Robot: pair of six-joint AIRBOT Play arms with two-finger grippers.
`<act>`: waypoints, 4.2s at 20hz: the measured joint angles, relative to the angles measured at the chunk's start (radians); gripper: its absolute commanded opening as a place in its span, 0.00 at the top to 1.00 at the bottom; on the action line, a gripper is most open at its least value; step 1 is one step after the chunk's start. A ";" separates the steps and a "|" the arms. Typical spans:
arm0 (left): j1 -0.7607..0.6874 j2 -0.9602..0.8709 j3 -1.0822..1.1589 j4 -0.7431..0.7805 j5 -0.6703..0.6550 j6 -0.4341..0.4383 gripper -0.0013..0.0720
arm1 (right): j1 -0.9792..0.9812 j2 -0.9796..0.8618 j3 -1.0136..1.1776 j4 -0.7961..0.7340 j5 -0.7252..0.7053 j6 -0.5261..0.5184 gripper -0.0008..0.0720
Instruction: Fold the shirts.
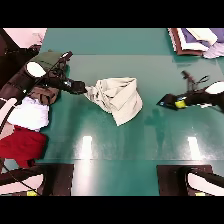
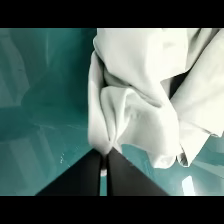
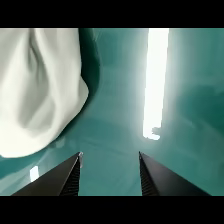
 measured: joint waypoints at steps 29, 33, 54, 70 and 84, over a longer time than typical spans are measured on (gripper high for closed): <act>0.138 0.311 0.438 0.108 0.082 0.222 0.95 | -0.049 0.226 0.557 -0.065 -0.079 -0.131 0.97; 0.141 0.376 0.472 0.103 0.090 0.283 0.95 | -0.059 0.323 0.616 -0.173 -0.055 -0.127 0.97; 0.140 0.504 0.704 0.132 -0.114 0.106 0.95 | -0.168 0.343 0.938 -0.252 0.166 -0.094 0.97; 0.141 -0.051 0.018 0.168 0.234 0.023 0.95 | 0.028 -0.517 1.076 -0.375 0.229 0.032 0.97; 0.308 -0.076 0.102 0.133 -0.104 0.008 0.28 | -0.083 -0.516 1.042 -0.191 0.417 0.050 0.50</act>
